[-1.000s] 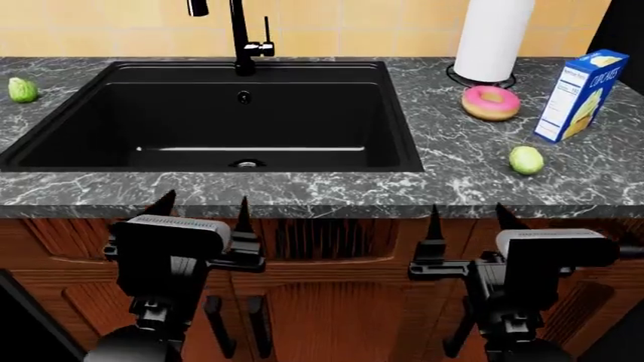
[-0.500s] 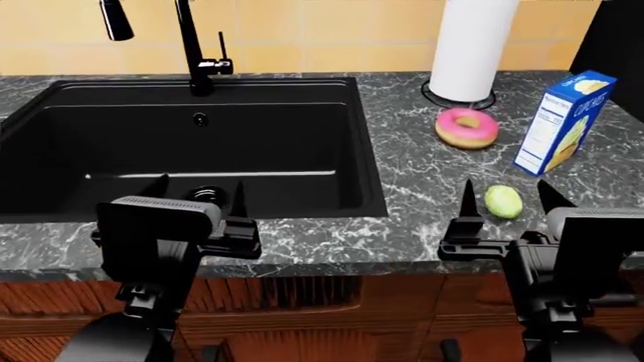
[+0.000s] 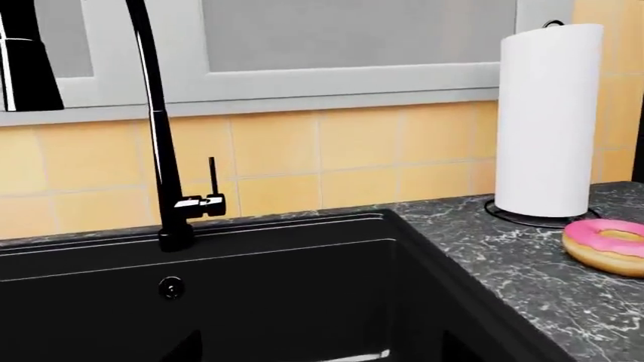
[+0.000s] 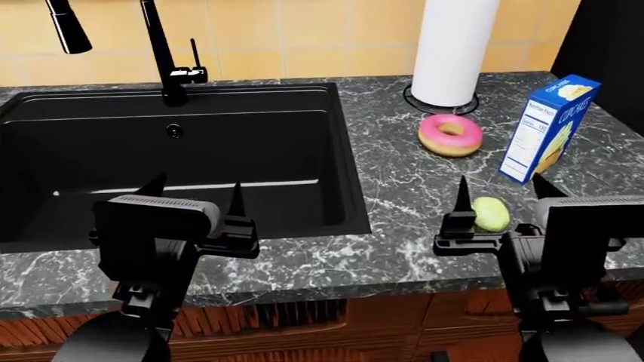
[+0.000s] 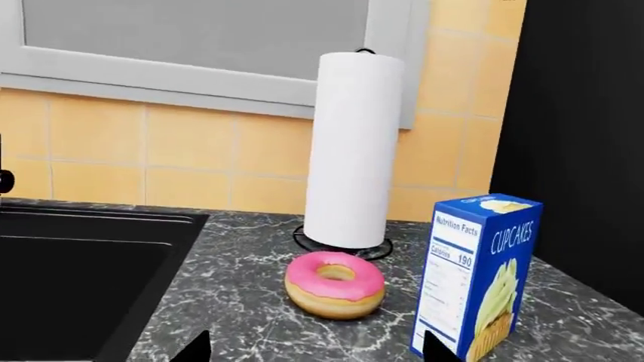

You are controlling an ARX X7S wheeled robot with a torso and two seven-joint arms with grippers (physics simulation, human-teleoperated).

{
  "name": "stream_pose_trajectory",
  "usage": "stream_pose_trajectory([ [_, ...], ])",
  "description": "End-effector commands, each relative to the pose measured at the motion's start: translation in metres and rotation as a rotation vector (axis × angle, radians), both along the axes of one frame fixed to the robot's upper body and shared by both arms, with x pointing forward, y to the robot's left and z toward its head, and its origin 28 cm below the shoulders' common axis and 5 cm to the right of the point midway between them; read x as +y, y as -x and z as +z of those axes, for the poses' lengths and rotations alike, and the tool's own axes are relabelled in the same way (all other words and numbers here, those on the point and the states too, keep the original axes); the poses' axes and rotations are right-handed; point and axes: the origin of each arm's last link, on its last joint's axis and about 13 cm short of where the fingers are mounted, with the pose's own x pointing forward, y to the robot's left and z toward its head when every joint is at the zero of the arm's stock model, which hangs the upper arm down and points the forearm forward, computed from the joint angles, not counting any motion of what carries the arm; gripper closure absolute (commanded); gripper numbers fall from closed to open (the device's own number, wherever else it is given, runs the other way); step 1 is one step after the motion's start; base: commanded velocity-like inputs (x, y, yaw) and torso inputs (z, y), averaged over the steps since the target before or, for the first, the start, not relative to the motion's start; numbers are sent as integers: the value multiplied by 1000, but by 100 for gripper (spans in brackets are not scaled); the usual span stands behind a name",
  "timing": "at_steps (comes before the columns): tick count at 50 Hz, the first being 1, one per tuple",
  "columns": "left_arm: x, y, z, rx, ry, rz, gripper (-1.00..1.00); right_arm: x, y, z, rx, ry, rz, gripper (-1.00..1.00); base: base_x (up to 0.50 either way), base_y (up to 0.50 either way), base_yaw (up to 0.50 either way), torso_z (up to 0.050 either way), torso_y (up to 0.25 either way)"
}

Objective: Pick up the fruits and vegetables and place them in the sink. Turn on the sink faucet to wash them. Then turn the sink off and put them in the tray.

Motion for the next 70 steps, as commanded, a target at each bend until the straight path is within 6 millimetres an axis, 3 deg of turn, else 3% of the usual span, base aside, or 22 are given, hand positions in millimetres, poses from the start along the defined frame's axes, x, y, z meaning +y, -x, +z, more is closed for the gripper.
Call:
stream_pose_trajectory([
  [1,0,1,2,-5,-4,4,-100,-1,-6,-2,60,29,-25,-100,0,0,0,0,0],
  [19,0,0,-1,-1,1,-2,-100,-6,-41,-32,216,14,-99,-100,0,0,0,0,0],
  [37,1,0,-2,-3,5,-1,-100,-16,-57,-41,281,10,-170,-100,0,0,0,0,0],
  [50,2,1,-2,-3,7,3,-100,-17,-60,-63,357,-9,-187,-100,0,0,0,0,0],
  [51,2,1,-2,-3,7,4,-100,-17,-60,-63,359,-10,-187,100,0,0,0,0,0],
  [58,3,0,-2,-1,9,7,-100,-20,-55,-59,335,-10,-185,100,0,0,0,0,0],
  [70,12,1,5,5,28,56,-100,-13,-33,-15,177,10,-81,100,0,0,0,0,0],
])
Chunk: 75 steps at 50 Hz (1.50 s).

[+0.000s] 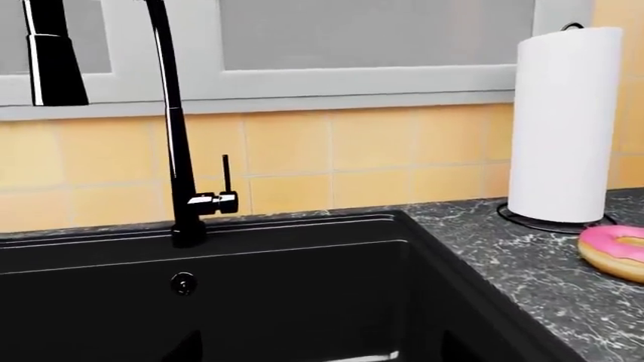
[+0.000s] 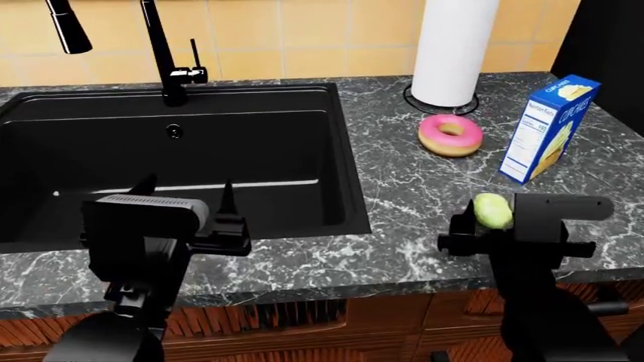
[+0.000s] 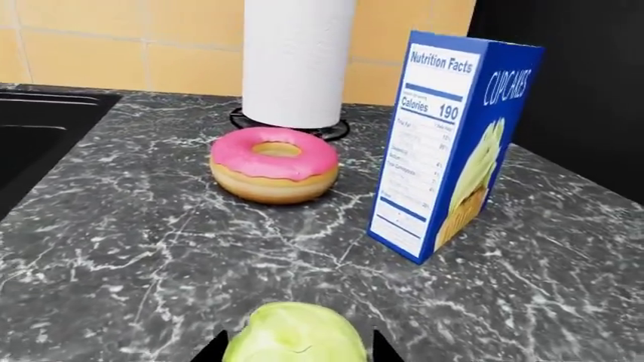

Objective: Pick up the fruits and vegetables and place them in the sink. Turn on the sink faucet to wash them. Then turn the sink off and put them in the tray.

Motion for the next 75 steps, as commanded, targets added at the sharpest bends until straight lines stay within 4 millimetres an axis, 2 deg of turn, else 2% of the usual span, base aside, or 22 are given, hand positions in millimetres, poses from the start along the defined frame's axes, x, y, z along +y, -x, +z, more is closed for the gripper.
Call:
stream_pose_trajectory([
  [1,7,2,6,2,12,35,-100,5,17,28,-92,26,87,100,0,0,0,0,0],
  [13,16,15,20,-22,26,48,-100,20,32,64,-178,68,230,100,10,134,250,0,0],
  [31,29,21,38,-38,16,63,-100,31,33,92,-220,111,299,100,0,0,500,0,0],
  [52,28,20,49,-43,-12,57,-100,30,34,96,-244,100,305,100,0,0,500,0,0],
  [63,27,20,59,-46,10,62,-100,26,40,104,-266,95,290,100,15,512,0,0,0],
  [75,25,20,78,-69,-35,71,-100,20,47,116,-285,97,263,100,424,204,0,0,0],
])
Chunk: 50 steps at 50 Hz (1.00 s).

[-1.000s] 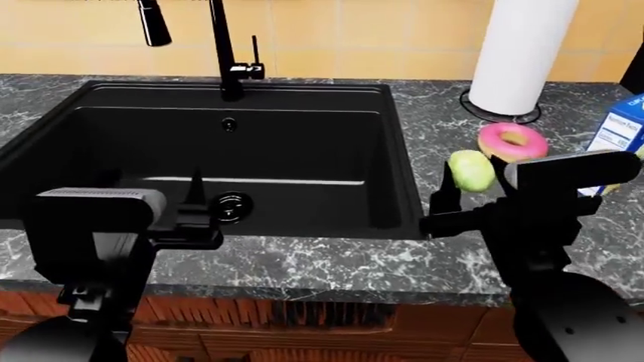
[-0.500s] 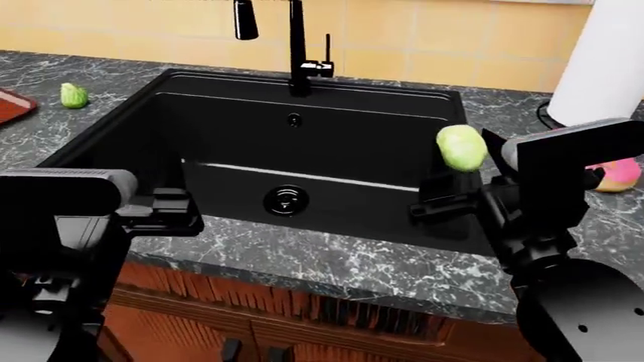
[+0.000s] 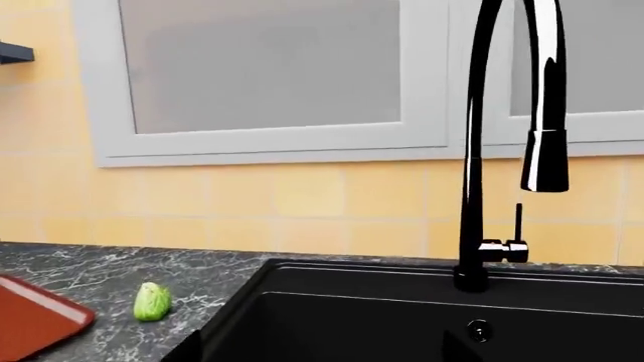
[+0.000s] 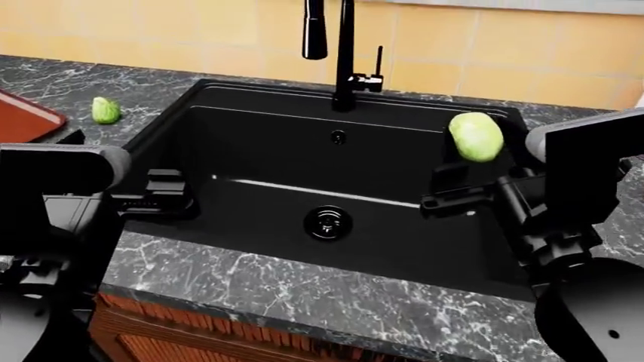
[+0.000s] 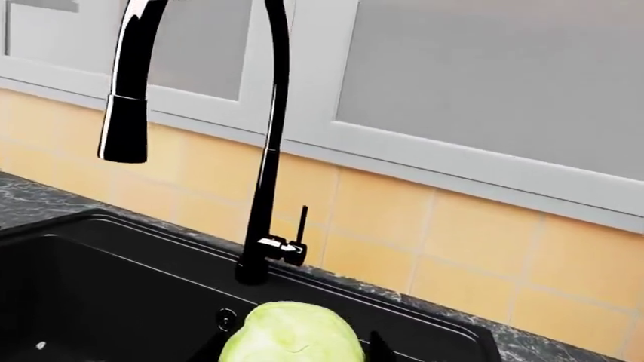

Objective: Pick up the fruits and vegetables and place them in the sink. Turn on the sink faucet to wash them. Then turn the sink off and put them in the tray.

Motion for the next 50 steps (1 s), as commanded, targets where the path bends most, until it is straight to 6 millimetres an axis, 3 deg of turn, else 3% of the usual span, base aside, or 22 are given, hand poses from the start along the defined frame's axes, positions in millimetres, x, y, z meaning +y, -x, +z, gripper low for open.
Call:
stream_pose_trajectory([
  [1,-2,0,16,-10,-25,-1,-100,-7,6,12,-25,1,-33,100,489,104,0,0,0],
  [11,5,-9,33,22,-40,6,-100,-13,9,26,20,-6,-30,100,400,55,0,3,2],
  [31,9,-4,43,28,-39,-7,-100,-18,9,33,39,14,-62,100,237,225,0,50,0],
  [43,10,-1,44,25,-53,-1,-100,-13,5,37,74,35,-36,100,134,24,-500,50,0],
  [50,12,0,42,29,-60,7,-100,-15,2,35,76,46,-51,100,87,208,0,27,0],
])
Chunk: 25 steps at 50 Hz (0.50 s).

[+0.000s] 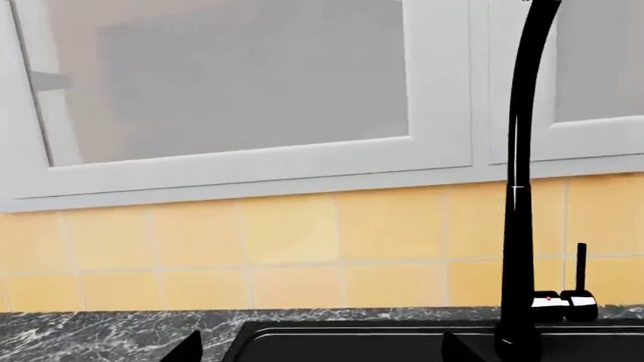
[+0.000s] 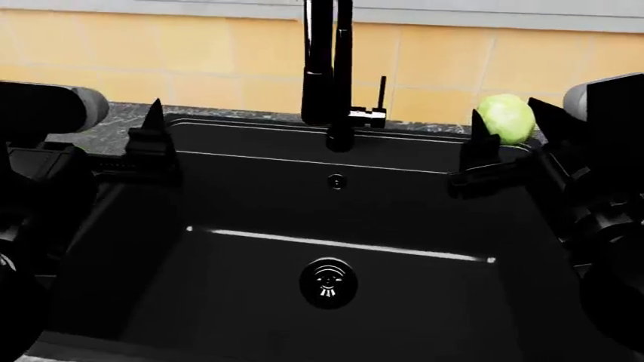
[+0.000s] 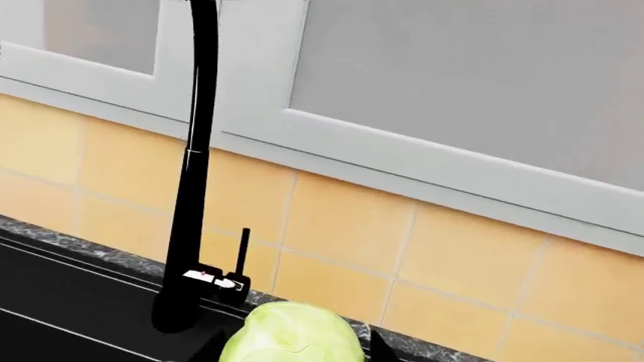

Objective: Pick up the fruits and vegetables and place them in the sink. Turn on the sink faucet to wash them. Then turn the sink off and put them in the tray.

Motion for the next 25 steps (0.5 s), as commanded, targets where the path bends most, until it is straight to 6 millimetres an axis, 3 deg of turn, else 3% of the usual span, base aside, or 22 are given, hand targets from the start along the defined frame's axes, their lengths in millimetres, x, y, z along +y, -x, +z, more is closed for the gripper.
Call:
stream_pose_trajectory([
  [1,3,2,-1,3,-11,15,-100,0,-3,0,10,16,-3,100,130,522,0,0,0],
  [6,2,2,-1,3,-17,14,-100,-2,-2,0,5,13,-12,100,135,509,0,0,0],
  [14,1,3,-2,5,-19,11,-100,-1,-5,-2,14,-19,-5,100,134,-212,0,0,0],
  [21,2,2,-3,8,-18,12,-100,1,-8,-6,30,-27,14,100,49,6,-500,0,0],
  [25,2,2,-4,8,-17,12,-100,1,-9,-7,28,-27,15,100,74,-81,0,0,0],
])
